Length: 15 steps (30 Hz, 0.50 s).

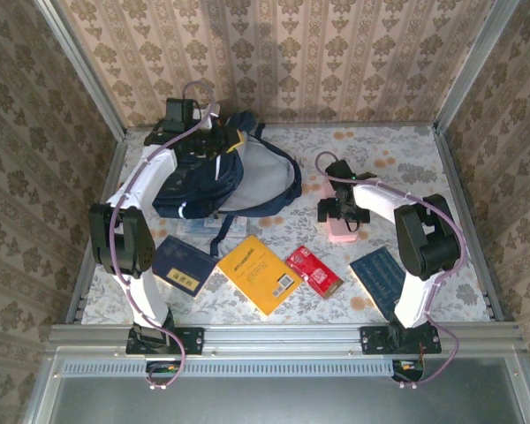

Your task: Pack the student bag

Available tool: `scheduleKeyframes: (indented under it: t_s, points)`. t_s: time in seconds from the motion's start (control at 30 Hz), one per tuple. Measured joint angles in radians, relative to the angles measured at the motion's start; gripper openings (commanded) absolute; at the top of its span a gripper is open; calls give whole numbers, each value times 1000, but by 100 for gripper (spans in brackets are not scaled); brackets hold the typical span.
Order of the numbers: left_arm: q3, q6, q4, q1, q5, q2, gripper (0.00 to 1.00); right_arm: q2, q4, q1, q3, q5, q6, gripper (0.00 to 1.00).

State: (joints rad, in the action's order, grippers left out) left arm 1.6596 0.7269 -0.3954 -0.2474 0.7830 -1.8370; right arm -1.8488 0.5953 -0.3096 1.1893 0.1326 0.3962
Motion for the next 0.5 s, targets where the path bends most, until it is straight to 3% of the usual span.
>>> scheduleKeyframes:
  t_s: [0.13, 0.33, 0.5]
  points:
    - [0, 0, 0, 0, 3, 0, 0, -26, -10, 2, -2, -24, 3, 100]
    - [-2, 0, 3, 0, 3, 0, 0, -16, -21, 8, -9, -33, 7, 86]
    - [9, -15, -19, 4, 5, 0, 0, 52, -22, 8, -29, -31, 7, 82]
